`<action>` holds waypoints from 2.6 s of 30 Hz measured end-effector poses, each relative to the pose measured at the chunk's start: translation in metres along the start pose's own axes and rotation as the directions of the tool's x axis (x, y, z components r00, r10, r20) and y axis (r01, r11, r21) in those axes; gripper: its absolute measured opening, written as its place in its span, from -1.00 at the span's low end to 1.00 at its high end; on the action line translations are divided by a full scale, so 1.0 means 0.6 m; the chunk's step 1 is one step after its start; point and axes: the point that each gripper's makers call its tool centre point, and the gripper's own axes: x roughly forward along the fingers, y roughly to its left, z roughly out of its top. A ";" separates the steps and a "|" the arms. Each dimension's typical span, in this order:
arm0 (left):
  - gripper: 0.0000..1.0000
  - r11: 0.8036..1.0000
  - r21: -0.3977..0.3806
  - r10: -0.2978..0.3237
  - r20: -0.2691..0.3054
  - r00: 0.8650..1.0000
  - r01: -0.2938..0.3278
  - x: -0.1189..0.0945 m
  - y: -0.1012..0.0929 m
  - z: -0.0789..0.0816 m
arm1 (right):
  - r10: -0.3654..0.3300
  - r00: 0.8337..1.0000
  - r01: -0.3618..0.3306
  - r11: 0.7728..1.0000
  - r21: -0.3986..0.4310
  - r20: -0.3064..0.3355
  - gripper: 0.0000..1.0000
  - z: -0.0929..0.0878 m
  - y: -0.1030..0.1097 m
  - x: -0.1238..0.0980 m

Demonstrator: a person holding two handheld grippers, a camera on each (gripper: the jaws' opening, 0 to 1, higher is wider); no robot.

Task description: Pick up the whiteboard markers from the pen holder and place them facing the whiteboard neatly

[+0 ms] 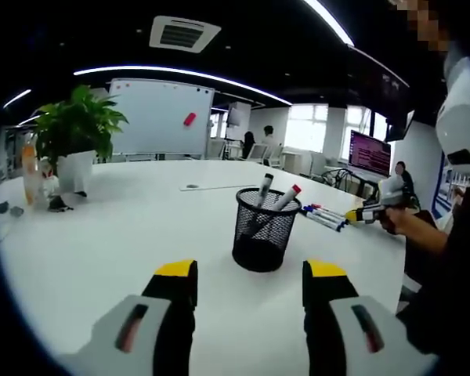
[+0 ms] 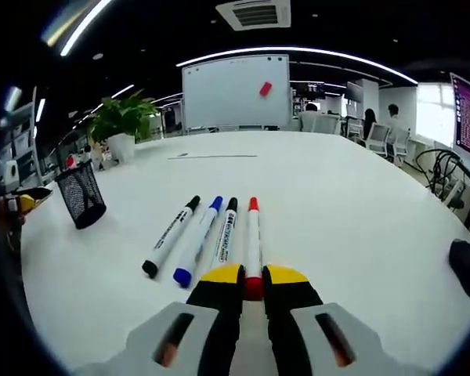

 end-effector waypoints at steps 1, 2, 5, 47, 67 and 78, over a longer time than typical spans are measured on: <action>0.10 1.000 0.000 0.000 0.000 1.000 0.000 0.000 0.000 0.000 | 0.000 1.000 0.000 1.000 0.000 -0.001 -0.73 0.000 0.000 0.001; 0.10 1.000 0.000 0.000 0.000 1.000 0.000 0.000 0.000 0.000 | 0.001 1.000 -0.001 1.000 0.001 -0.003 -0.73 -0.001 0.000 0.001; 0.10 1.000 -0.002 0.001 0.000 1.000 -0.001 0.000 0.001 -0.001 | 0.001 1.000 -0.001 1.000 0.006 -0.003 -0.73 -0.001 -0.001 0.001; 0.09 1.000 -0.003 0.011 0.008 1.000 -0.011 -0.005 0.004 -0.001 | 0.003 0.972 -0.006 1.000 0.013 0.236 -0.31 0.100 -0.015 -0.055; 0.09 1.000 -0.011 0.010 0.008 1.000 -0.010 -0.006 0.006 -0.005 | 0.123 0.944 -0.077 0.984 -0.159 0.306 -0.31 0.183 0.069 -0.095; 0.09 1.000 -0.012 0.012 0.011 1.000 -0.011 -0.008 0.008 -0.002 | 0.212 0.925 -0.147 0.965 -0.217 0.316 -0.29 0.206 0.114 -0.104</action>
